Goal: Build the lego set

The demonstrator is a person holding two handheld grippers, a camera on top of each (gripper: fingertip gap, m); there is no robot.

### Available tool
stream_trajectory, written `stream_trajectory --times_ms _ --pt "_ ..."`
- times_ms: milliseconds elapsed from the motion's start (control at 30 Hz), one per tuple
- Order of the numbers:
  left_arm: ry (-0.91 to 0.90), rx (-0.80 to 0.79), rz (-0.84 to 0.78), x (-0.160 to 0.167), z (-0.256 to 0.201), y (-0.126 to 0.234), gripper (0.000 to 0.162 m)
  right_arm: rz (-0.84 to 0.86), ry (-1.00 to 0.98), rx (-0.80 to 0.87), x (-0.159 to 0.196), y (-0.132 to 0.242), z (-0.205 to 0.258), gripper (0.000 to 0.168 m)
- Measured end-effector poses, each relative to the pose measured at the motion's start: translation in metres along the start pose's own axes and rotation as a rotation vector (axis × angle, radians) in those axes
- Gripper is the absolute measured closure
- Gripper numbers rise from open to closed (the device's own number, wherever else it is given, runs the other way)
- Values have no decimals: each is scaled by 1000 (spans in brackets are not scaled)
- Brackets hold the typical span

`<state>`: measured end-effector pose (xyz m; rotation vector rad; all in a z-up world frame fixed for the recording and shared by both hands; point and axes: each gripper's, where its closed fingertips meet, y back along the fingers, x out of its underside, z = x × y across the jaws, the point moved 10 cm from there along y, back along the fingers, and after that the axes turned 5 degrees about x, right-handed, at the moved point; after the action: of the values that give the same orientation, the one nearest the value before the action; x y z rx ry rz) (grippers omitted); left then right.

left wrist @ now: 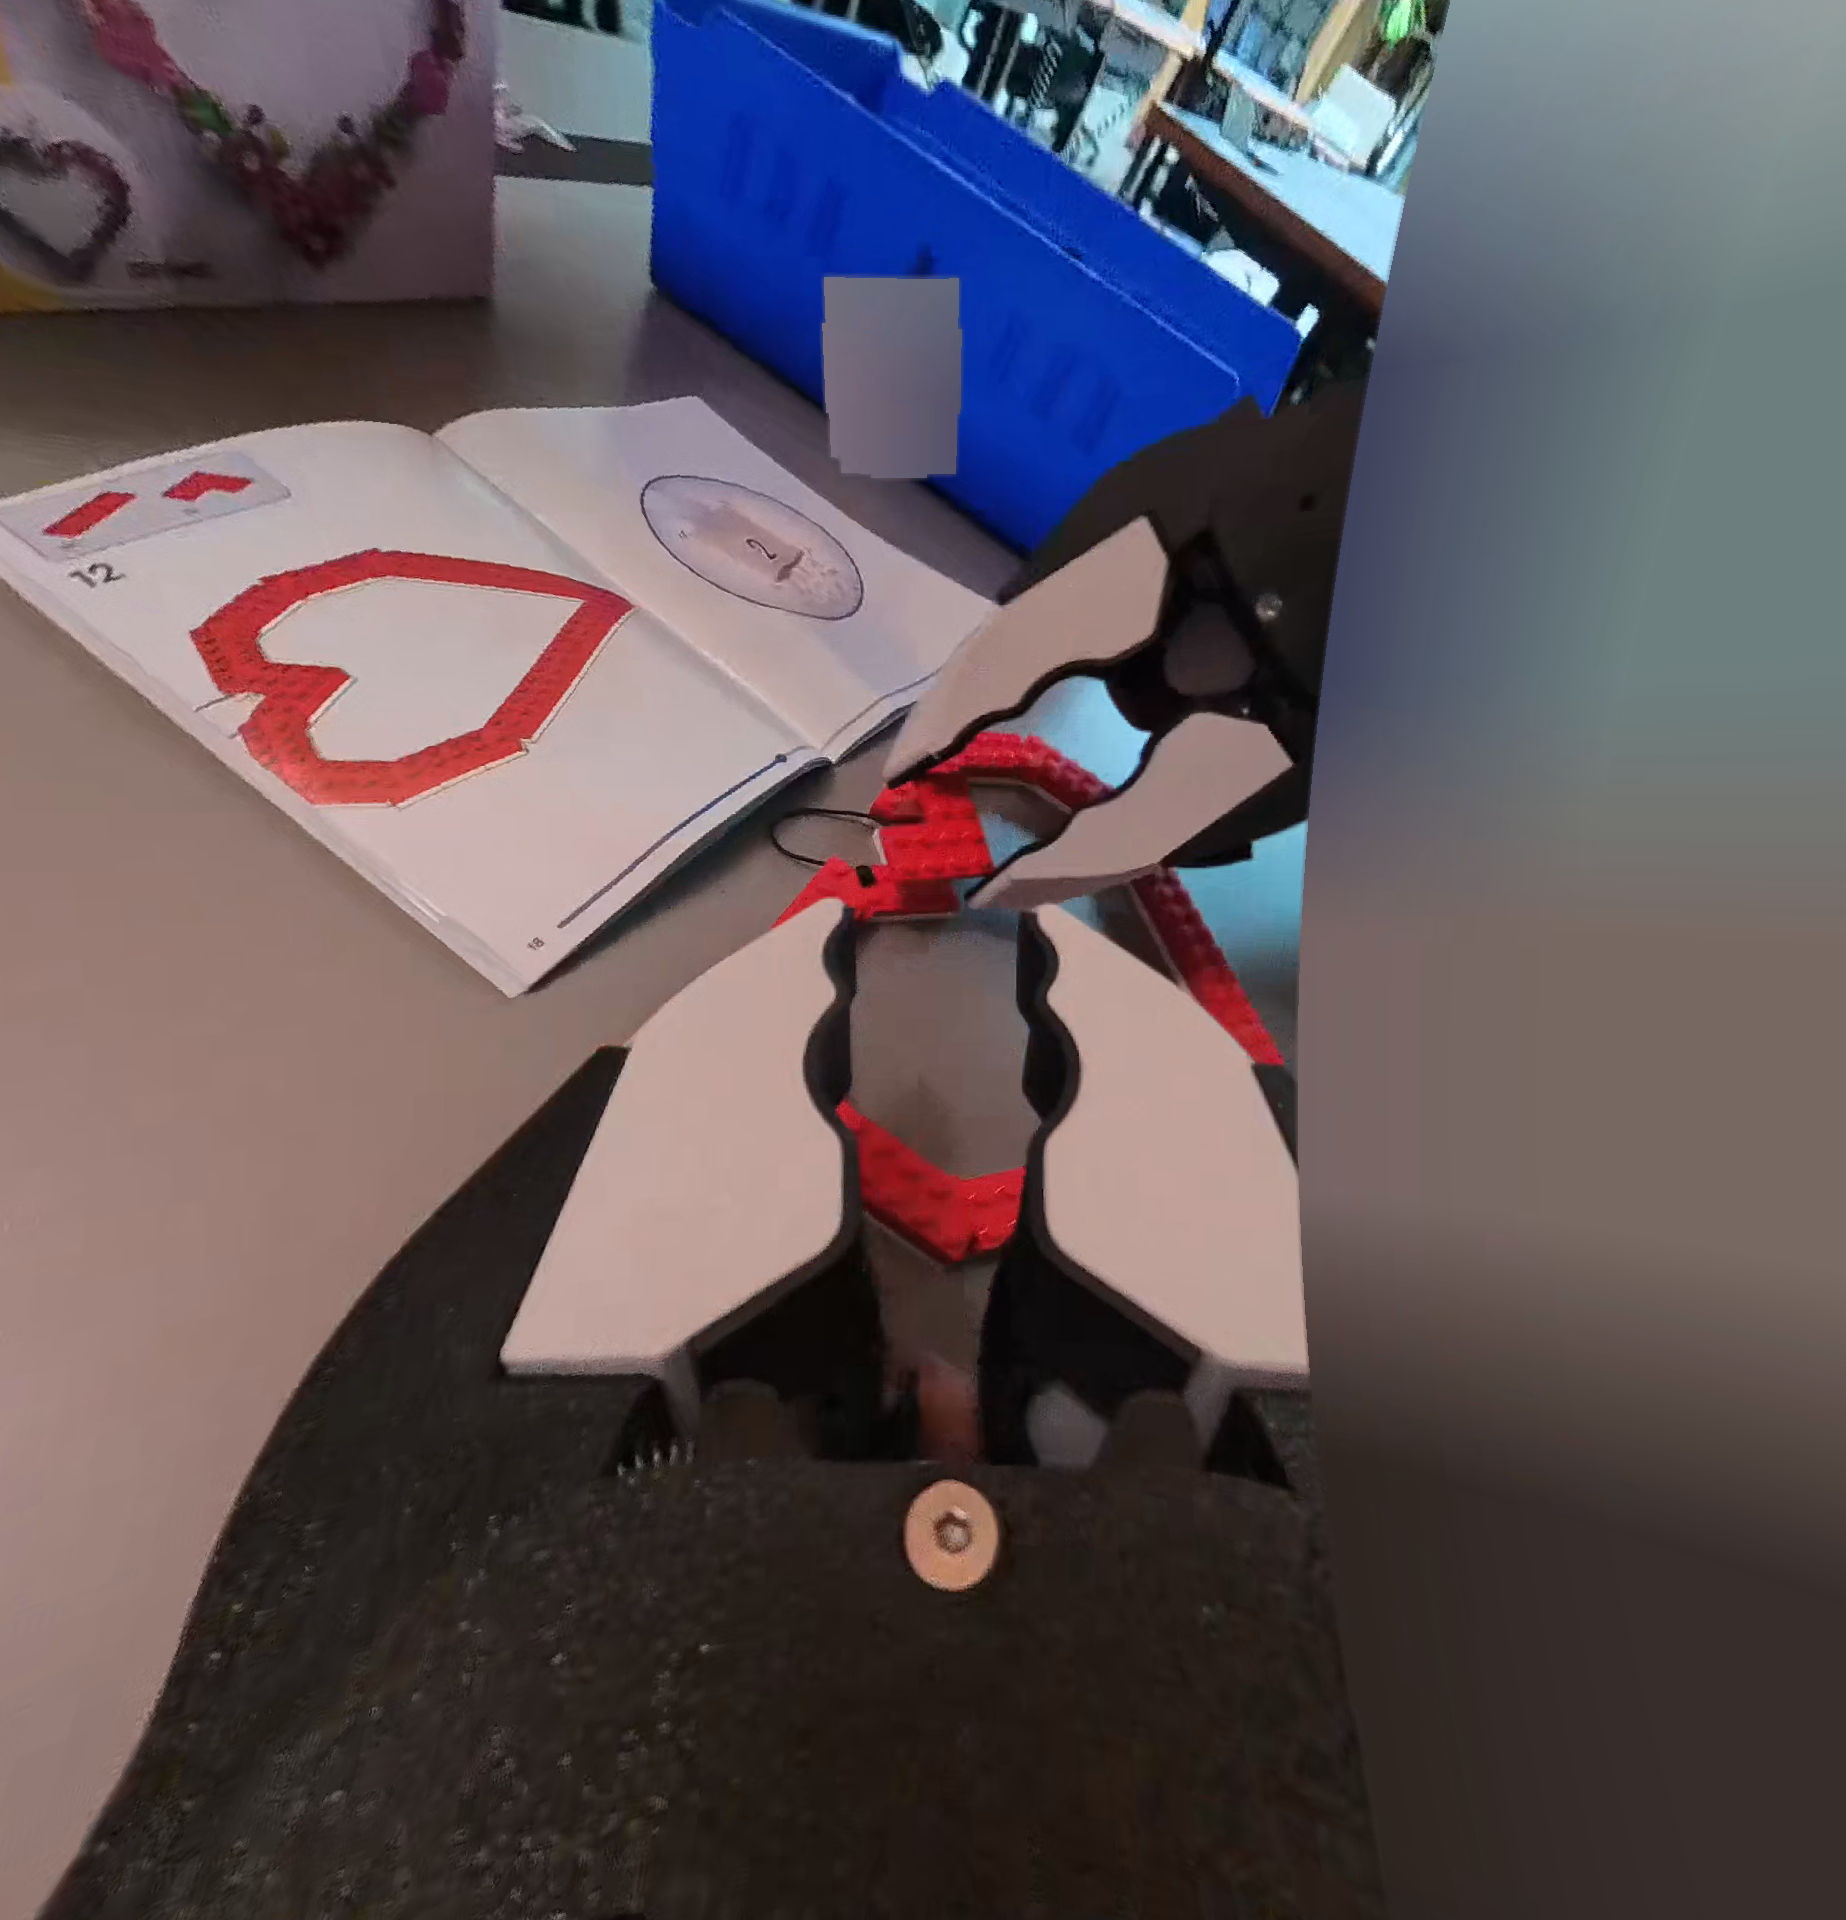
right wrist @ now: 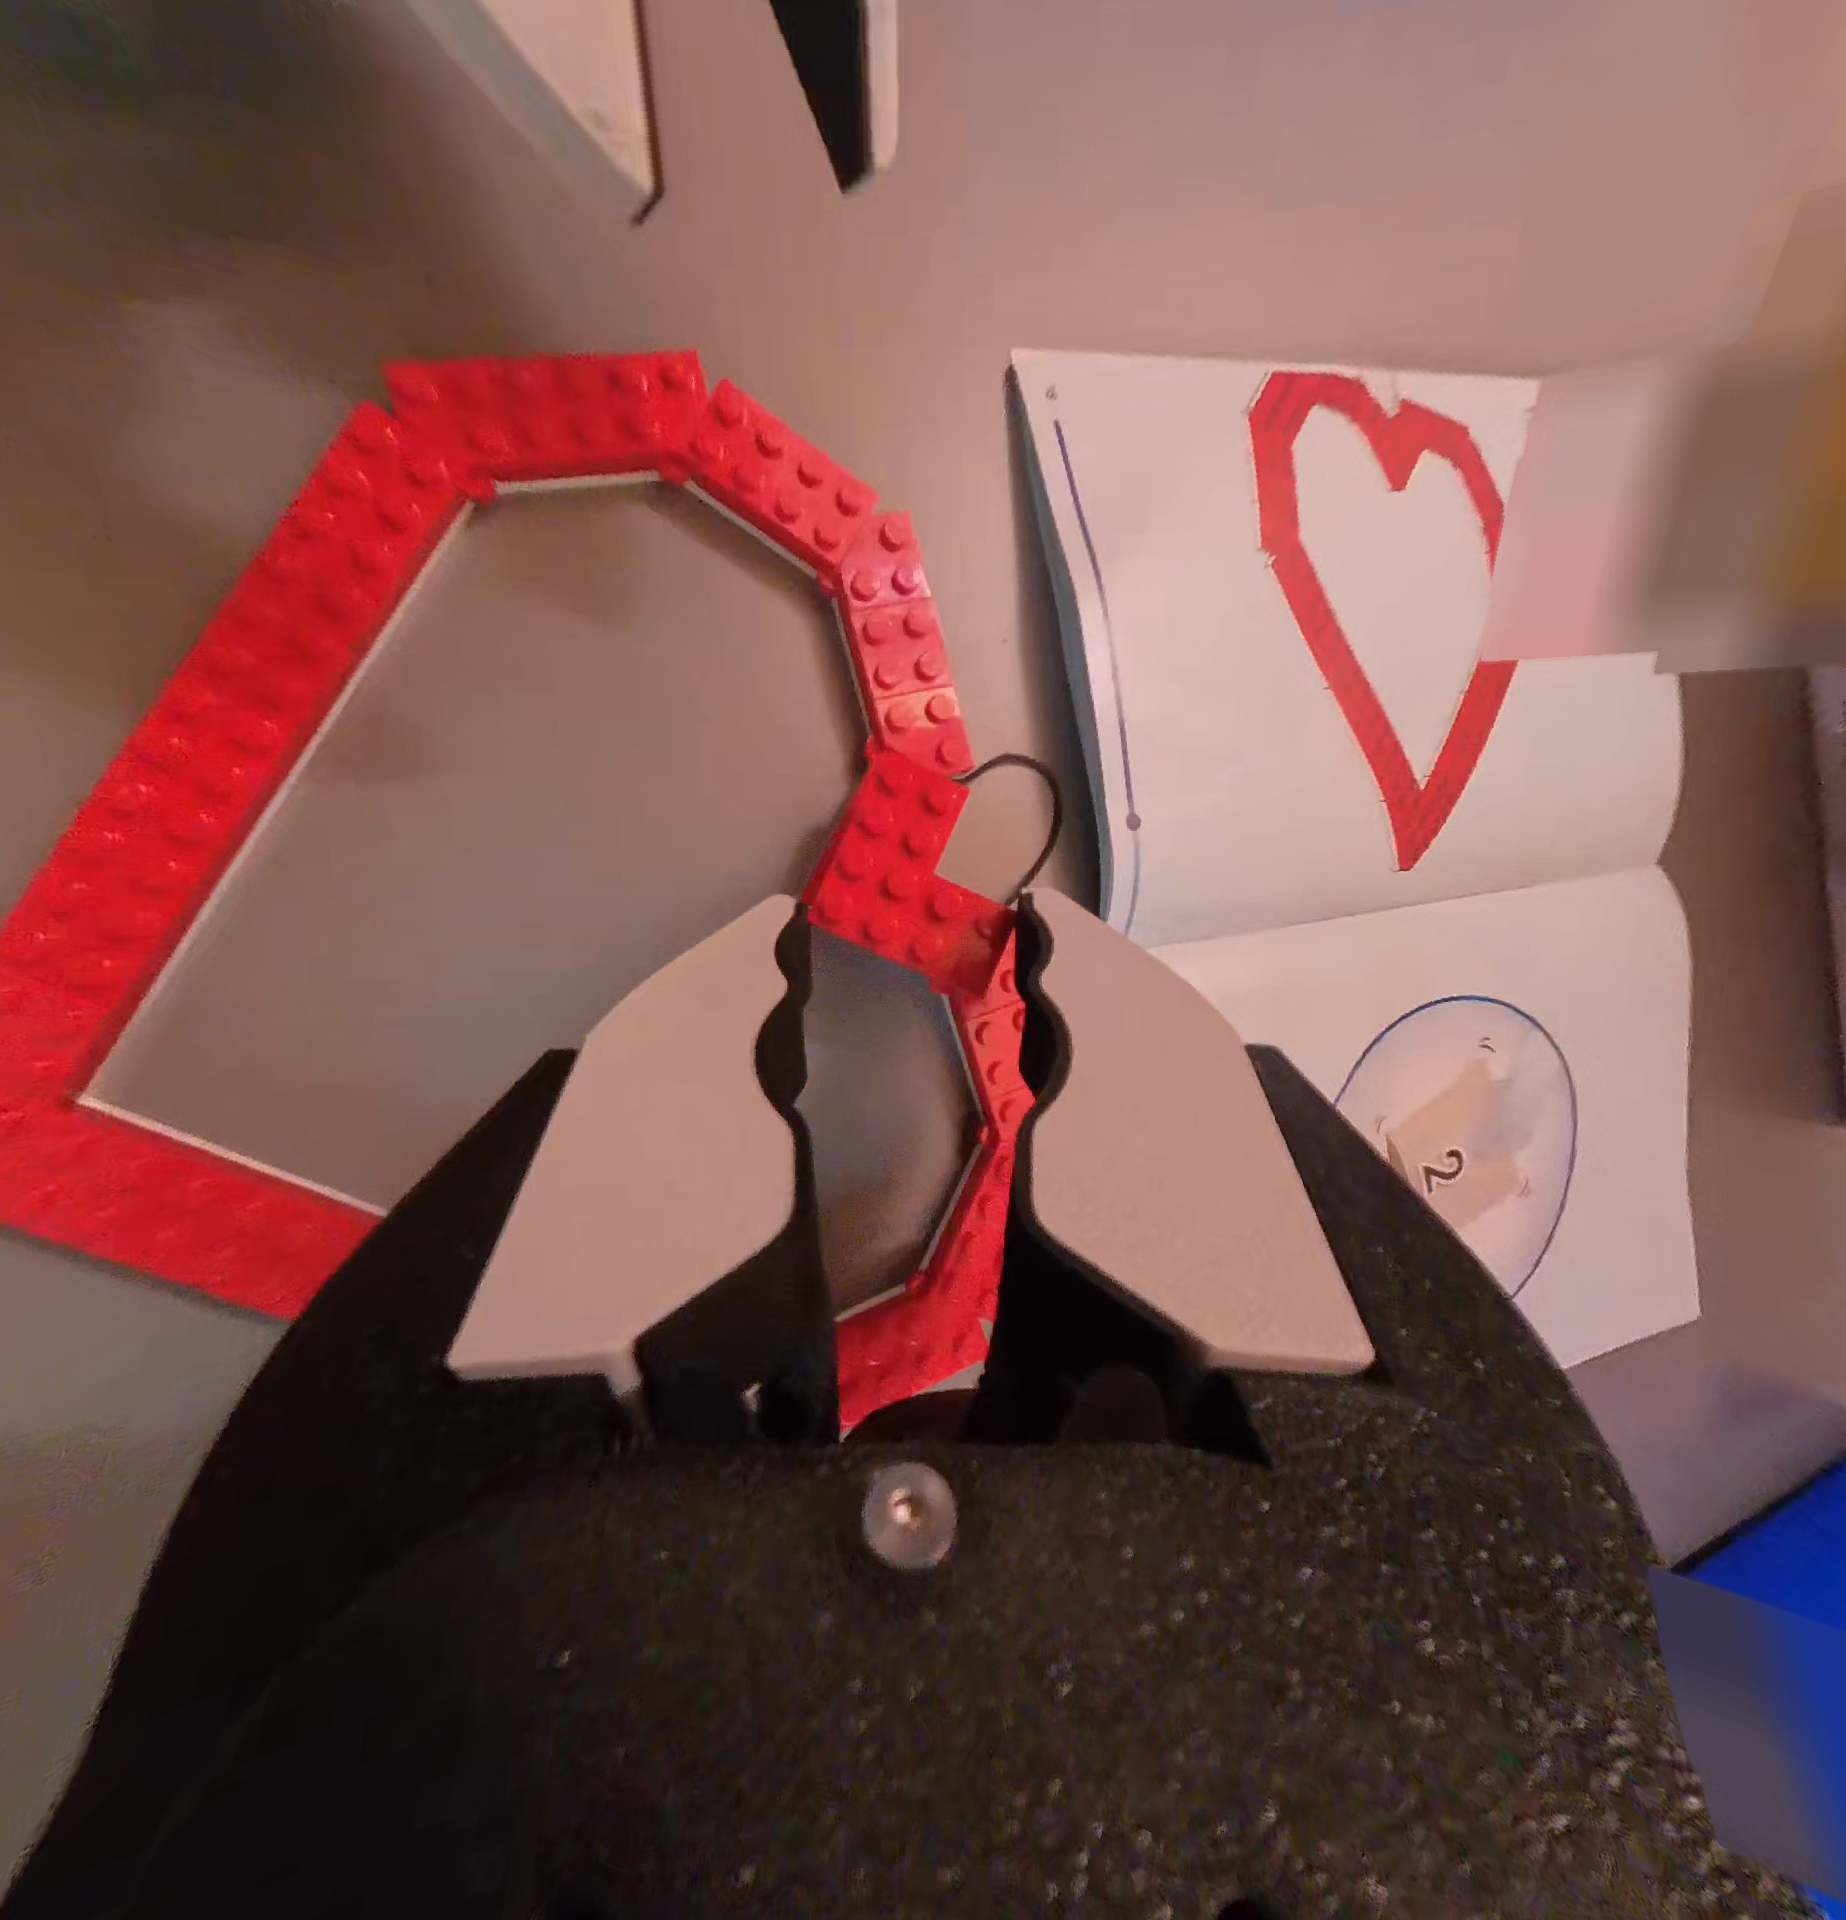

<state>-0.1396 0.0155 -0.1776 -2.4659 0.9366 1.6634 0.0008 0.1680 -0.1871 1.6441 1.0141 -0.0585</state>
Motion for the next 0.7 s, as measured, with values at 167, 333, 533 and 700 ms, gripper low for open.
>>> stream_trajectory --times_ms 167,333,533,700 --pt "-66 5 43 3 -1 -9 134 28 -41 -53 -3 -5 -3 130" --pt "-101 -2 82 5 0 -15 135 27 -102 -81 -1 -6 -6 130" --pt "-124 12 117 9 1 -19 136 48 -232 -179 -3 -9 -17 130" --pt "-132 6 122 10 2 -19 137 83 -218 -206 -5 -13 -14 130"
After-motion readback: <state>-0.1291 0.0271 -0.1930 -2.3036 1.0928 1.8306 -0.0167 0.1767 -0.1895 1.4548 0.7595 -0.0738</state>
